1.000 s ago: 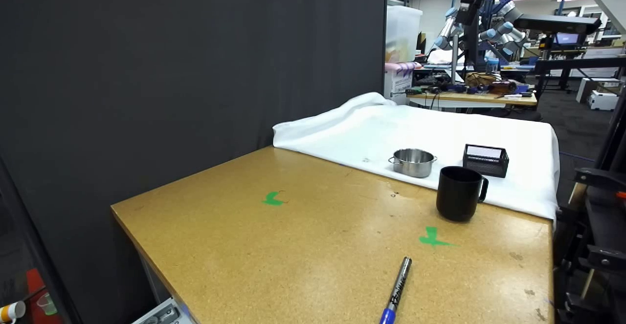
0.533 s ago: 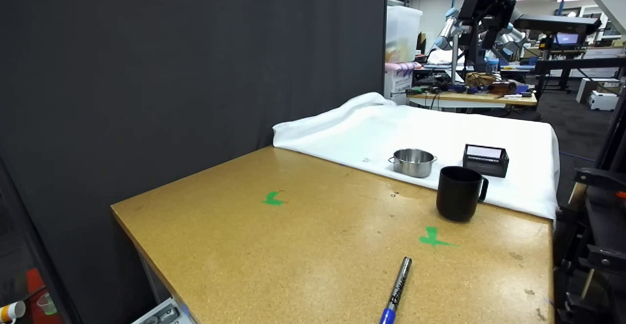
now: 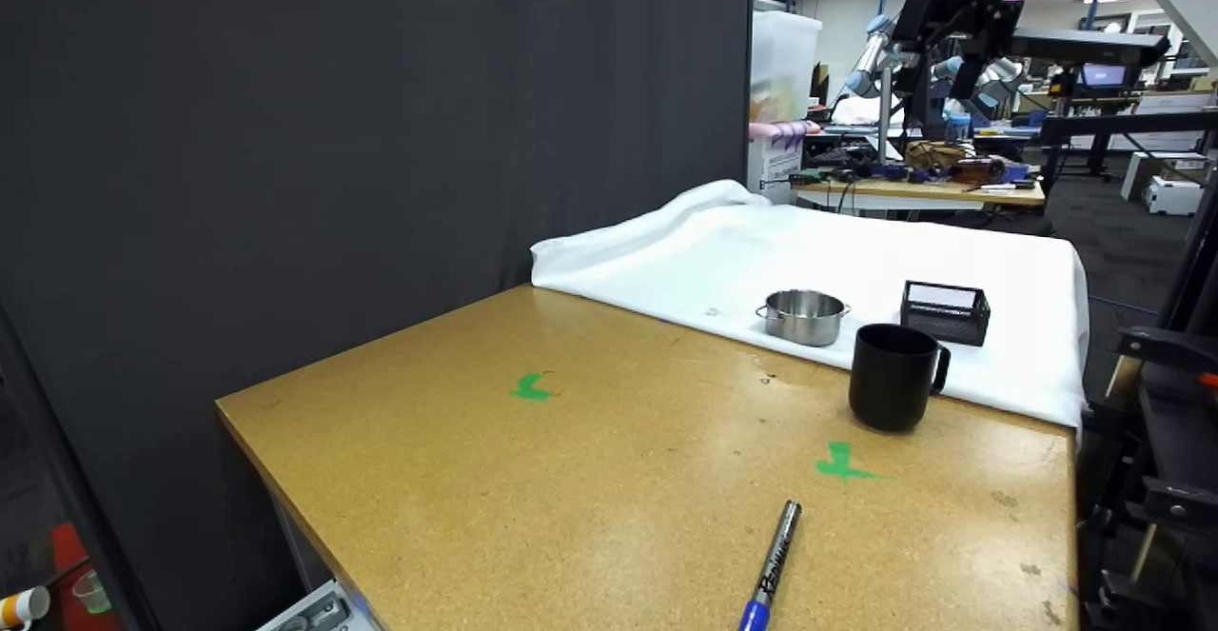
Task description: Pur the marker in the mug
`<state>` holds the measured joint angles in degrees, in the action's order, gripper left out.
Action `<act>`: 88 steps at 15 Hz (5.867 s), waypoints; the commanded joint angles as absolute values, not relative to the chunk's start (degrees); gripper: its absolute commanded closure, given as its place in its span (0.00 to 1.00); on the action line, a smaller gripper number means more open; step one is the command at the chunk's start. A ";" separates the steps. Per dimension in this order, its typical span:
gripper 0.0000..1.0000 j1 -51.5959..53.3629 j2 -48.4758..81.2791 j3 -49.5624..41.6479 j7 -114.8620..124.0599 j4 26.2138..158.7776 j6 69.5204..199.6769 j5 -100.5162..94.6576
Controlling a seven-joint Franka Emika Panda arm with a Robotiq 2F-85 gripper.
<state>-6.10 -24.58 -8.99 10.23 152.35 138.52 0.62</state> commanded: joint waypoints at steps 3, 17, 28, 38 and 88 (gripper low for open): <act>0.00 -4.84 -24.26 -4.76 15.32 156.47 139.00 7.78; 0.00 4.80 -13.89 6.40 36.72 159.70 145.28 28.81; 0.00 9.24 -4.80 7.84 37.26 158.02 148.04 40.59; 0.00 12.43 8.05 12.70 30.22 152.93 153.38 65.05; 0.25 56.62 40.87 -13.24 53.69 128.20 174.97 60.57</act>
<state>51.84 40.78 -7.24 48.34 129.03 179.03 64.51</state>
